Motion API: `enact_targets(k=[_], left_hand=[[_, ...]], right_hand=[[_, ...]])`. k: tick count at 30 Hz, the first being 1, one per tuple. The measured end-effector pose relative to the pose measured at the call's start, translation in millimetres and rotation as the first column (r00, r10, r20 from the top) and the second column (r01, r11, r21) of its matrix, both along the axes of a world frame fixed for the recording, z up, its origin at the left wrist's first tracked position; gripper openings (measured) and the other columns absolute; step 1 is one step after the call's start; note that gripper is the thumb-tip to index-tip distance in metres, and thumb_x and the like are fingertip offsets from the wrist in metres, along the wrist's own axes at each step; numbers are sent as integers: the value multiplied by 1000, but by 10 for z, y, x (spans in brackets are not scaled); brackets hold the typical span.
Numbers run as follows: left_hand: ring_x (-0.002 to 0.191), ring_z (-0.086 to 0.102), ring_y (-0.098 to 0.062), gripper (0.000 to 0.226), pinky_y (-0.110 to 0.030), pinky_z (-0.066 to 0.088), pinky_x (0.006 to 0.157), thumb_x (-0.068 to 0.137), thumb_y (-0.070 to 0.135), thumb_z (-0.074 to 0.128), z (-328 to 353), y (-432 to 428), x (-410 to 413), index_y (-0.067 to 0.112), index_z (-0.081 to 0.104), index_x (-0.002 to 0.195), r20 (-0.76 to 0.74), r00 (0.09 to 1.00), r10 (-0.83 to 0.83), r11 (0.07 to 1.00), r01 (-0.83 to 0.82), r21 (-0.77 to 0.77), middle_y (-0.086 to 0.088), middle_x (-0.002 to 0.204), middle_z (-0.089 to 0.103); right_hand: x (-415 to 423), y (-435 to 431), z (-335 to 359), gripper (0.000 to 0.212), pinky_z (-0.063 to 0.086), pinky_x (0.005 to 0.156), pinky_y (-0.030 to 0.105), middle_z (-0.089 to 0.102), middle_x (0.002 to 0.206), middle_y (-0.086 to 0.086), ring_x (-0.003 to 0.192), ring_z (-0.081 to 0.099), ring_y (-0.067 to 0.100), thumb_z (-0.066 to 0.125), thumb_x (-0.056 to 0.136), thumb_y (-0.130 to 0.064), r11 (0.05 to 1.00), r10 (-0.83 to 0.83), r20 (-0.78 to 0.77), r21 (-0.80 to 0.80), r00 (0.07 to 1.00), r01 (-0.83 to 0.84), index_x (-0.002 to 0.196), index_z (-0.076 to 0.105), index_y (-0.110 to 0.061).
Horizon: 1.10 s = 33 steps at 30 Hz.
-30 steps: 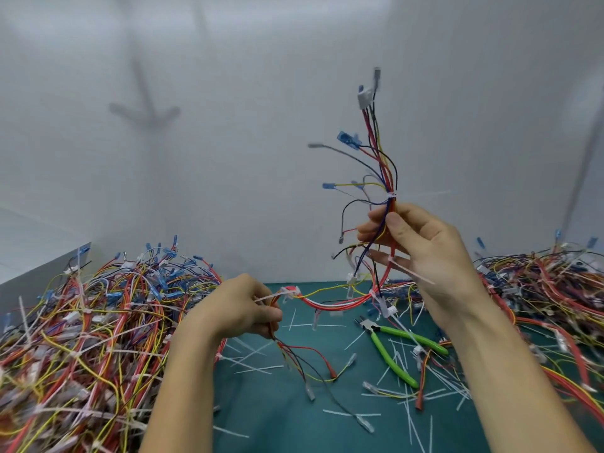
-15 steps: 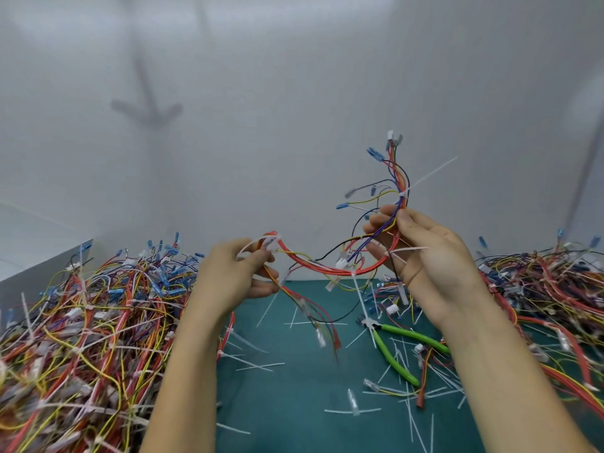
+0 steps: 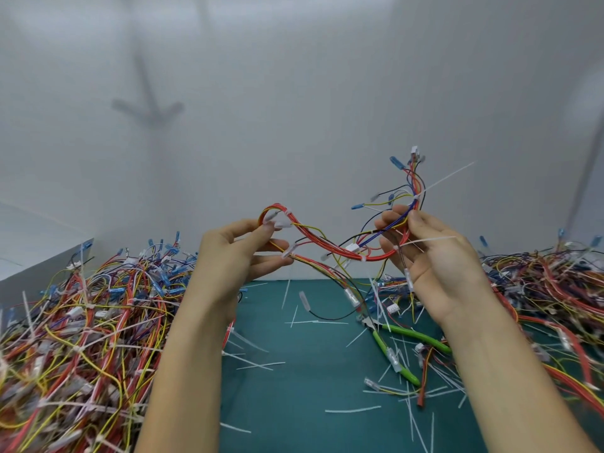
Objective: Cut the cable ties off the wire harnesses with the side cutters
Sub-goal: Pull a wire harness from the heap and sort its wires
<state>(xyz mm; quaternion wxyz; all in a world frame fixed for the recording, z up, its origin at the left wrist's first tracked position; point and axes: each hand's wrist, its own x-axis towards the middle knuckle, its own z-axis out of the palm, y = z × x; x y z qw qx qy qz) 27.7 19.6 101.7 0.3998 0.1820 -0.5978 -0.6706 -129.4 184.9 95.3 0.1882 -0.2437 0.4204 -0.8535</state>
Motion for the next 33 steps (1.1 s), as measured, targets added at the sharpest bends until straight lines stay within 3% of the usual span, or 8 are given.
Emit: enact_targets(k=[5,8,11,13,17,21,29,33], left_hand=[[70,74,-26,12,-23,60,65,92,6,64,-56,-52,-39,10,76,93,11,1000,-14,996,14,-87,-19,86,75],[67,73,-14,25,-22,60,69,93,-8,55,-170,-67,-91,4,73,106,266,962,-62,968,122,-218,-14,88,76],[99,71,-23,44,-41,56,92,91,-10,47,-289,-104,-144,10,66,125,733,672,102,797,385,-464,-11,109,74],[116,62,-24,50,-37,49,101,93,-6,41,-301,-81,-173,17,61,133,796,550,252,712,452,-538,-9,127,67],[117,60,-17,32,-24,43,97,99,14,50,-163,0,-186,20,64,127,535,720,442,622,184,-761,-4,124,68],[89,70,-5,19,-32,54,85,97,21,56,37,178,-167,24,75,97,131,975,179,807,-69,-587,6,85,76],[90,71,-13,19,-35,58,82,89,29,70,12,296,-238,13,76,81,144,989,44,957,-1,-291,-4,84,76],[96,69,-14,13,-29,54,82,92,18,66,-29,248,-248,8,71,87,180,981,-75,987,99,-128,-9,92,73]], right_hand=[[0,13,13,24,57,59,22,76,88,3,81,75,14,44,104,-13,1000,15,-19,-11,1000,-15,101,68,-11],[3,38,32,25,56,58,21,76,87,3,79,74,15,46,103,-13,999,11,-64,-42,998,-14,97,69,-12],[8,55,51,25,56,60,23,76,87,3,81,74,16,47,103,-15,999,-33,-162,-4,986,33,95,70,-15],[16,48,45,24,57,63,23,76,87,2,85,75,16,48,103,-16,992,-89,-251,64,964,109,95,71,-17],[66,-8,24,23,56,60,20,77,84,-2,81,73,9,52,101,-13,969,-126,-398,148,909,199,95,73,-18],[161,-150,-53,23,57,65,24,74,79,-5,73,64,6,60,97,-13,932,-61,-551,266,832,245,89,77,-26],[252,-295,-196,21,50,78,41,70,89,-2,84,61,18,62,97,-30,804,71,-859,350,507,480,112,73,-39],[172,-263,-228,32,47,89,34,65,106,-9,99,58,12,52,102,-29,749,242,-846,474,475,463,129,61,-45]])
